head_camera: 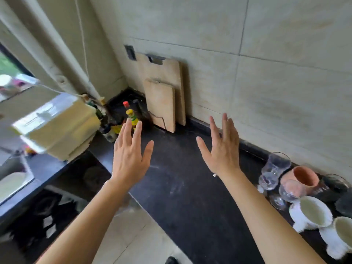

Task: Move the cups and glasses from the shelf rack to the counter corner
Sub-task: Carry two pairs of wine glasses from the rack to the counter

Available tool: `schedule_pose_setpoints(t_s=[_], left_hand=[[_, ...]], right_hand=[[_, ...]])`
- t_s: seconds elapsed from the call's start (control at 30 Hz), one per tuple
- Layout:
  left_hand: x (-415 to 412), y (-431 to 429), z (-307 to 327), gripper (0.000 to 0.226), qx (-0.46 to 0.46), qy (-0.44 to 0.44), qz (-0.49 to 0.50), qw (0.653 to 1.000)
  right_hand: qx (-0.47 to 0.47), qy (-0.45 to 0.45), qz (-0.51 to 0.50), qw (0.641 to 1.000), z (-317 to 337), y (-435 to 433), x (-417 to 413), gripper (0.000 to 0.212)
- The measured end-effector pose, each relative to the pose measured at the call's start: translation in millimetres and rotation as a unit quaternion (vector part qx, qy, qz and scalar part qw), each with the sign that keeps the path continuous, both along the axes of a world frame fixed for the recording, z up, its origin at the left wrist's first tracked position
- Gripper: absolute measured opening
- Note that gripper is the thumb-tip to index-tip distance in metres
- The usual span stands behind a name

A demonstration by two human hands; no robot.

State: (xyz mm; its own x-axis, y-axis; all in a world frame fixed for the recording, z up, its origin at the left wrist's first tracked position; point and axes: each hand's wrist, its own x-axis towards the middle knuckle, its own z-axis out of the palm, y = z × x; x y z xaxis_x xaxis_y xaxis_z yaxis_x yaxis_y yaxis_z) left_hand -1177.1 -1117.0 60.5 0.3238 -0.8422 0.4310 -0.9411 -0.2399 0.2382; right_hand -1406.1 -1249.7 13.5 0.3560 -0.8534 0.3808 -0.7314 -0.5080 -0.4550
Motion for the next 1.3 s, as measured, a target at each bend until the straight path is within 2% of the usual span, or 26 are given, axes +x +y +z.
schedule_pose_setpoints(t_s=[0.2,0.4,0.57,0.77,1.13,1.3], left_hand=[[127,132,54,0.069,-0.057,-0.045,0.141,0.987],[268,311,82,0.071,-0.084,-0.048,0.262,0.960],[376,467,100,0.071,-0.065,-0.054,0.373,0.924],[458,613,111,0.072,-0.060,-0.041,0.488,0.870],[565,788,81,0.072,-0.049,-0.036,0.639,0.767],[660,830,92,0.074,-0.035,-0.046,0.675,0.736]], right_hand=[[-0.060,-0.032,0.165,0.984,55,78,171,0.075],[-0.112,-0.059,0.287,0.950,89,215,368,0.076],[-0.129,-0.057,0.389,0.910,115,354,526,0.076],[-0.158,-0.055,0.493,0.854,137,487,661,0.078],[-0.145,-0.064,0.629,0.761,111,663,856,0.077],[-0.127,-0.081,0.654,0.741,107,716,964,0.078]])
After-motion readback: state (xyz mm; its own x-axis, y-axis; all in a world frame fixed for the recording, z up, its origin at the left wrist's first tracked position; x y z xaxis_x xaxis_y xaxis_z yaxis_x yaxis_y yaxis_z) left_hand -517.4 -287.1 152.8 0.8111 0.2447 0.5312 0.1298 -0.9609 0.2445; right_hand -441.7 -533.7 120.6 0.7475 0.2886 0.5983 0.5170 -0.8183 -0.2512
